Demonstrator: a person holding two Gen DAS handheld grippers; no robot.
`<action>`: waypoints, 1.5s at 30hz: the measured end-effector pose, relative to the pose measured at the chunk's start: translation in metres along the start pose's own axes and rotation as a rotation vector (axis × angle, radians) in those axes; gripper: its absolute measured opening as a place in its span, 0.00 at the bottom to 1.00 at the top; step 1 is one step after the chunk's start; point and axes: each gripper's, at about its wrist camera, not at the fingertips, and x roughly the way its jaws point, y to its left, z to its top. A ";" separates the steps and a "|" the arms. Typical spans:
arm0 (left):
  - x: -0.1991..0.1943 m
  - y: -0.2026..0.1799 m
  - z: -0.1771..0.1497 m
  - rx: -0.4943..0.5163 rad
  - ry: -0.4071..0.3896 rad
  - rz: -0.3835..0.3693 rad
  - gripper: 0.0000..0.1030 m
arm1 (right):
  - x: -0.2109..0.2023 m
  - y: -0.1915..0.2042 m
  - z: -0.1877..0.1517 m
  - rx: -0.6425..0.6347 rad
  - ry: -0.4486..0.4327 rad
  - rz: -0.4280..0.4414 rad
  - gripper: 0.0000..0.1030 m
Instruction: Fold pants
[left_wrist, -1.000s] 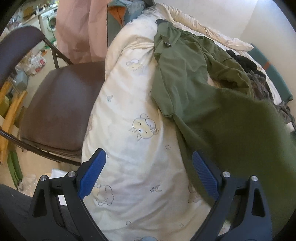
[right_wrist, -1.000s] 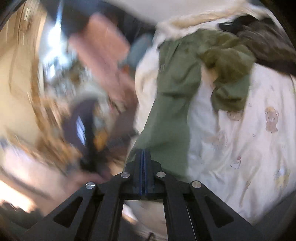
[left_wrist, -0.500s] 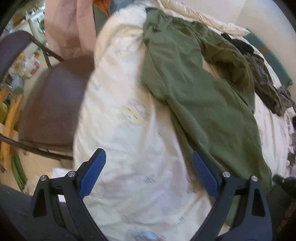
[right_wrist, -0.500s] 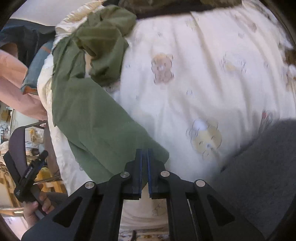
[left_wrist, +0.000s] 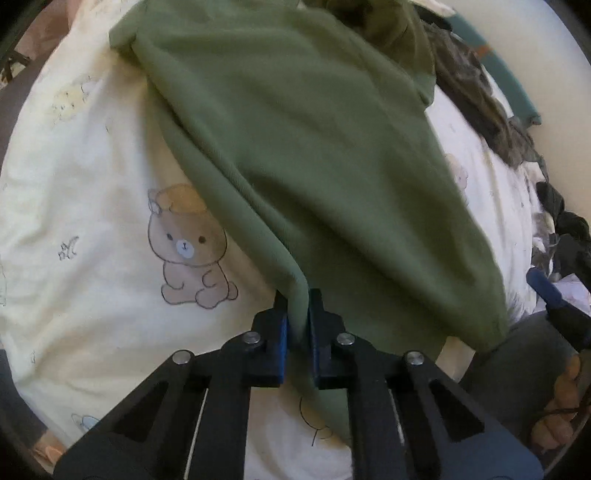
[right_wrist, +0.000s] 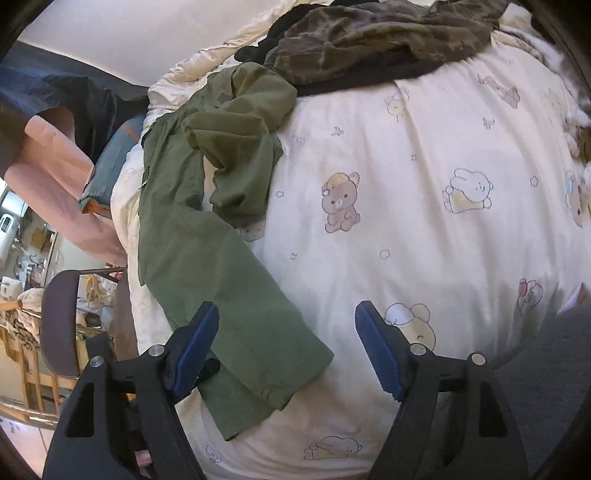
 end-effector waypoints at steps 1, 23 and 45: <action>-0.007 0.002 0.000 0.001 -0.004 -0.006 0.03 | -0.001 -0.001 0.000 0.004 -0.001 0.014 0.77; -0.105 0.137 -0.024 -0.053 0.130 0.241 0.53 | 0.068 0.058 -0.043 -0.200 0.363 0.171 0.70; -0.088 0.145 -0.001 -0.158 0.036 0.112 0.70 | 0.037 0.061 -0.066 -0.257 0.354 0.082 0.00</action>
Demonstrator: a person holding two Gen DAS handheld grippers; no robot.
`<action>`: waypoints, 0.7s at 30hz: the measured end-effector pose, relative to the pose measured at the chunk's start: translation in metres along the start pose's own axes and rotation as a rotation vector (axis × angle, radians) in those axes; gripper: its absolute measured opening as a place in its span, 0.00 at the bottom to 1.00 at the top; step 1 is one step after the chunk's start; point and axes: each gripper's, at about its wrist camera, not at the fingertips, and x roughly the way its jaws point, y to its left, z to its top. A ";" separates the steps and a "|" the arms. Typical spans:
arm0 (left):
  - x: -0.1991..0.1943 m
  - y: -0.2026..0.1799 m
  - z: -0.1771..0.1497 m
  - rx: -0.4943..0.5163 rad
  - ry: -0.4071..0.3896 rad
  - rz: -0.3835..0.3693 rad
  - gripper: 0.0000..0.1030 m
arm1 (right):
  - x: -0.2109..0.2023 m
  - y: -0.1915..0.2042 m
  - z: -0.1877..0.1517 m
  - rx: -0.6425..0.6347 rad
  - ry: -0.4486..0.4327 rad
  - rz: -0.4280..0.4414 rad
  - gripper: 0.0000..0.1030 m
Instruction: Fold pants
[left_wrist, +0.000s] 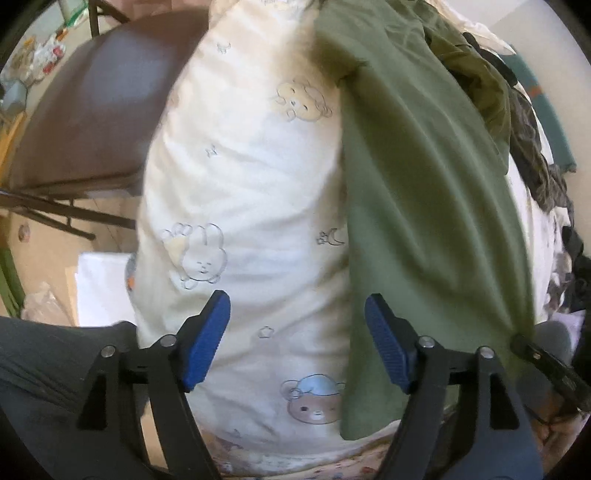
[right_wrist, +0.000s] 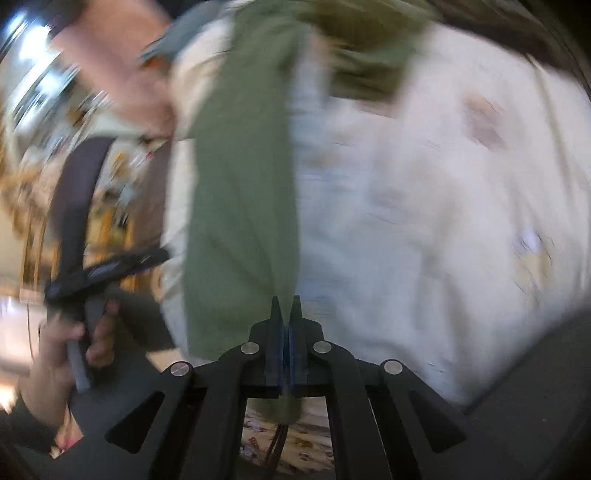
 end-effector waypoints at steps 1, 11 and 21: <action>0.002 -0.004 0.000 0.009 0.003 -0.004 0.70 | 0.004 -0.010 0.001 0.055 0.017 0.013 0.01; 0.057 -0.045 -0.022 0.115 0.142 -0.019 0.02 | 0.020 -0.011 0.006 0.064 0.036 0.041 0.01; -0.015 -0.040 -0.025 0.184 0.036 0.009 0.00 | 0.019 0.004 -0.004 0.047 0.071 0.124 0.01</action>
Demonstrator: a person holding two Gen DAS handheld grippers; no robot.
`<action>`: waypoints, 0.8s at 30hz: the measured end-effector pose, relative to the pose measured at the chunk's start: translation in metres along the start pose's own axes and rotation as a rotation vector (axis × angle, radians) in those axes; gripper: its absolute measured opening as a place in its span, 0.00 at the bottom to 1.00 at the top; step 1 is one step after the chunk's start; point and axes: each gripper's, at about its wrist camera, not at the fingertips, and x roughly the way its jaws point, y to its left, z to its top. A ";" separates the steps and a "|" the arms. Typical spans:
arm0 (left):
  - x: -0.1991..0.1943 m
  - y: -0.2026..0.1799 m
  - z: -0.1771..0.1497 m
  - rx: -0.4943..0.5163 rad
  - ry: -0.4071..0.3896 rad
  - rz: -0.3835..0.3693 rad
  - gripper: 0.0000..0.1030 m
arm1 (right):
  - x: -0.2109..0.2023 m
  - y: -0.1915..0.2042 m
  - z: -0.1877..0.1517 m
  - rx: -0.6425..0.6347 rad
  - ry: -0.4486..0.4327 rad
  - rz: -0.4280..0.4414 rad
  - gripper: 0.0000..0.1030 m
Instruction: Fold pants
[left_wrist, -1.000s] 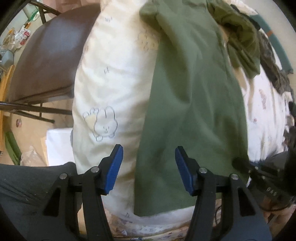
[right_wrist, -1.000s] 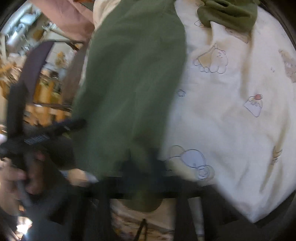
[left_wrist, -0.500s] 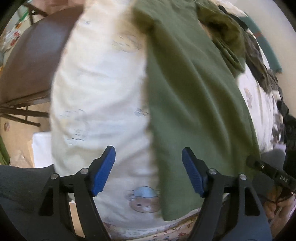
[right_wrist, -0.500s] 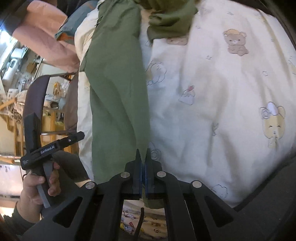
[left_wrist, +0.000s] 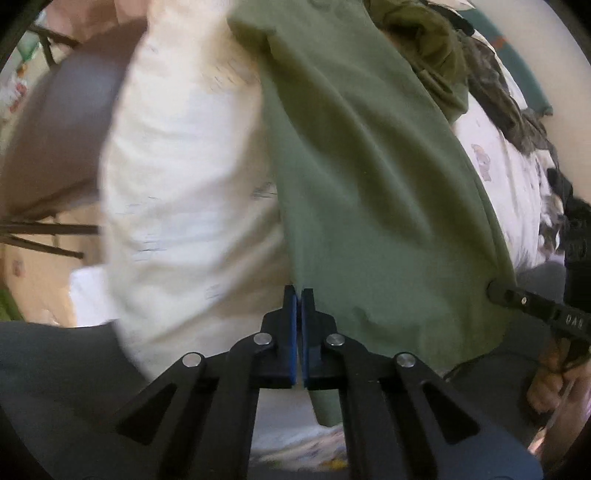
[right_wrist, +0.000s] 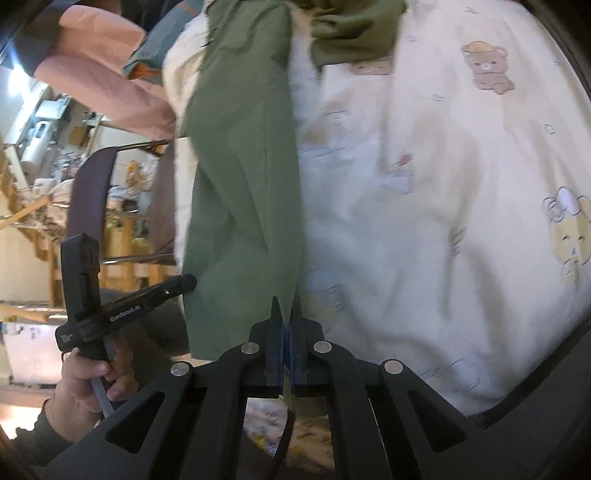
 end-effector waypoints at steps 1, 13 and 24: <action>-0.013 0.005 -0.003 0.002 -0.003 0.018 0.00 | -0.001 0.006 -0.003 -0.005 0.012 0.021 0.01; -0.022 0.033 -0.018 -0.006 0.085 0.177 0.01 | 0.076 0.014 -0.033 0.005 0.217 -0.080 0.06; -0.023 -0.017 0.015 0.088 -0.049 0.187 0.59 | 0.021 0.025 -0.026 -0.050 0.177 -0.003 0.61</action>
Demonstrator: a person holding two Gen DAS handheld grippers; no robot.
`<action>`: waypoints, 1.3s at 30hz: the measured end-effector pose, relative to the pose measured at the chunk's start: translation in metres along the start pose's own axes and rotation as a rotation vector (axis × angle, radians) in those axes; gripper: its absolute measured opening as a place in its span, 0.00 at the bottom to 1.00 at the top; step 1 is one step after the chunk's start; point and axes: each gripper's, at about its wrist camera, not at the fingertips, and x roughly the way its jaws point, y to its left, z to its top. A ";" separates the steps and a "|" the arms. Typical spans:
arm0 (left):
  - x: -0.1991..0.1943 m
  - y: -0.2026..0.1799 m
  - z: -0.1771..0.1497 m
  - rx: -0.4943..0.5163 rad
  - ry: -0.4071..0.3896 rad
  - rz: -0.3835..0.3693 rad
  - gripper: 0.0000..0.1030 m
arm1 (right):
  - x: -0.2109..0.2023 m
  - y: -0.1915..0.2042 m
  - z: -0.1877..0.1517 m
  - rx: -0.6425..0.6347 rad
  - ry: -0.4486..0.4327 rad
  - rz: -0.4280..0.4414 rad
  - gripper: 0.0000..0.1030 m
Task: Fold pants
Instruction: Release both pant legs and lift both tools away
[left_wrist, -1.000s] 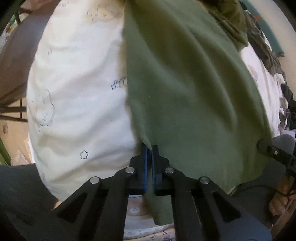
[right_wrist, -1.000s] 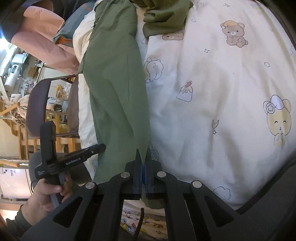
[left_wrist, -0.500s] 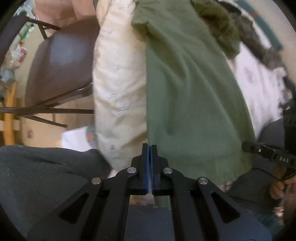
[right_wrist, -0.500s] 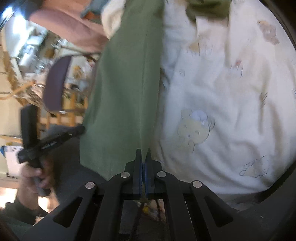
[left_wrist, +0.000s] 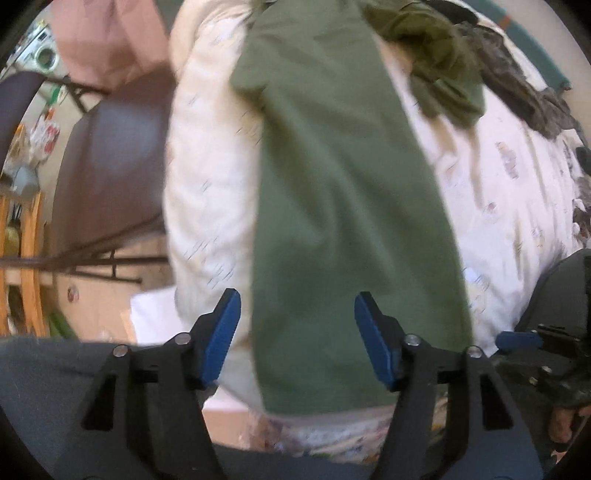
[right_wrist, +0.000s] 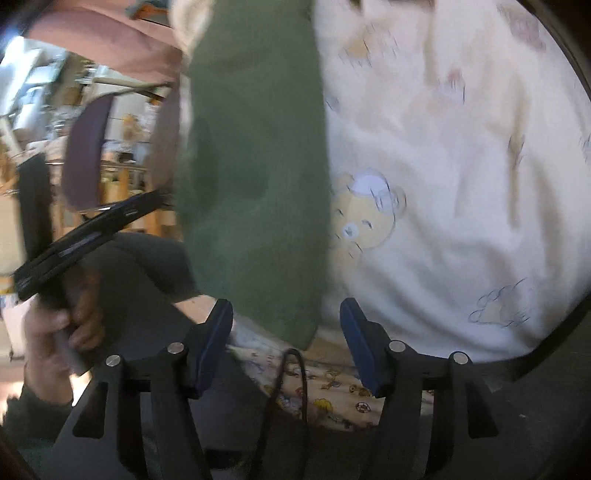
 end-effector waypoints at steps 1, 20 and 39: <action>0.000 -0.005 0.004 0.009 -0.006 -0.008 0.60 | -0.011 0.002 -0.001 -0.027 -0.027 0.014 0.61; 0.014 -0.066 0.085 -0.066 -0.214 -0.024 0.73 | -0.145 -0.041 0.052 -0.065 -0.653 -0.159 0.69; 0.025 -0.087 0.110 -0.024 -0.215 0.018 0.73 | -0.088 -0.119 0.217 0.105 -0.519 -0.063 0.65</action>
